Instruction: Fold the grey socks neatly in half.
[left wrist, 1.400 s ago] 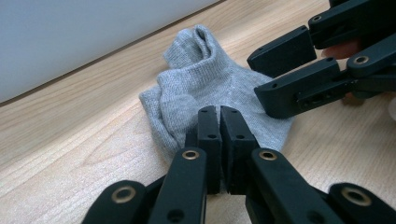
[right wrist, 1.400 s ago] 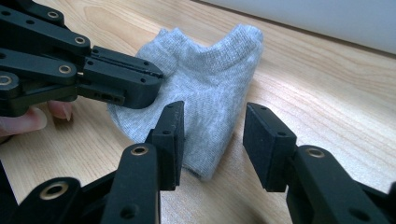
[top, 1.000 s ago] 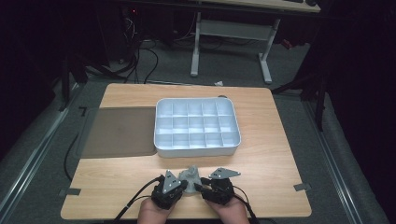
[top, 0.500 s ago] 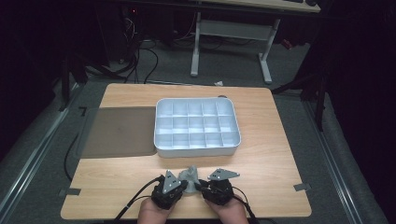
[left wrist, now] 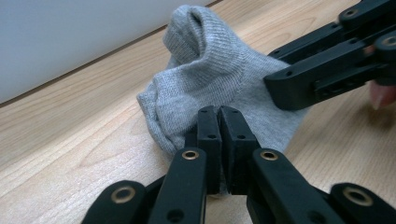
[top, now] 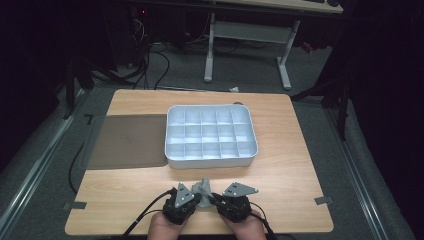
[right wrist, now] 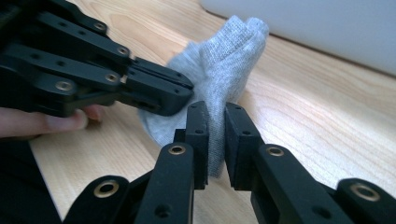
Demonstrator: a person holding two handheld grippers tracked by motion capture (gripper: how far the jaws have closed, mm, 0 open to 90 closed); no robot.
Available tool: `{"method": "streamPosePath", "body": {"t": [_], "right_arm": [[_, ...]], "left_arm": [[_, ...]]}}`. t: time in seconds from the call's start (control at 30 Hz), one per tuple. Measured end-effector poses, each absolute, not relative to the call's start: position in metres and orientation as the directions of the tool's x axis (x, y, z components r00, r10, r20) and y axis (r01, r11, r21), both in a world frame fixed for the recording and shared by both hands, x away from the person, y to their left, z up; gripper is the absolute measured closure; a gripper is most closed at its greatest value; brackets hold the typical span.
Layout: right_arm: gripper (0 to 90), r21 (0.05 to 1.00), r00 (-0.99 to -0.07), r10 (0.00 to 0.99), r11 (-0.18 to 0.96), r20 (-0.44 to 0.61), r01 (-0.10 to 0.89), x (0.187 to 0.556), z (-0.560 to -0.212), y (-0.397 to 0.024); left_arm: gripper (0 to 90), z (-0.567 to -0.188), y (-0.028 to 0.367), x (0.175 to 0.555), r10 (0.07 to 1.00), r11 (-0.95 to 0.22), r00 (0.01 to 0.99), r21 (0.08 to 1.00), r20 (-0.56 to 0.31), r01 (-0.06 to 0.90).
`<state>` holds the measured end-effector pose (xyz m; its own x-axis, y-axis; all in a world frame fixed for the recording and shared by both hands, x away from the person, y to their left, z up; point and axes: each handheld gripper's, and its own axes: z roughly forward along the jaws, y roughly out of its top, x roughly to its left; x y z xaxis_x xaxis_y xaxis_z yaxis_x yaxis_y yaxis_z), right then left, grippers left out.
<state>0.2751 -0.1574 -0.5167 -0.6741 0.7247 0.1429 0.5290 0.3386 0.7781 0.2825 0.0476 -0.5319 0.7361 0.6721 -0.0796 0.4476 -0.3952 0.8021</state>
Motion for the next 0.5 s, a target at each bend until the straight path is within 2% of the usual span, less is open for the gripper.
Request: {"method": "streamPosePath", "body": {"t": [0.33,0.43,0.5], "right_arm": [[82.0,0.811,-0.705,0.702,0.351,0.103,0.468,0.263,-0.510,-0.154],[77.6,0.818,-0.702,0.704,0.336,0.111,0.467,0.264,-0.509,-0.157],[71.6,0.840,-0.687,0.716,0.296,0.120,0.455,0.268,-0.504,-0.167]], "left_arm": [[87.2,-0.532,0.035,0.279,0.658,-0.415,0.750,0.801,-0.064,0.432],[87.1,-0.532,0.036,0.279,0.657,-0.412,0.751,0.801,-0.070,0.434],[87.1,-0.532,0.036,0.279,0.656,-0.411,0.752,0.801,-0.071,0.434]]}}
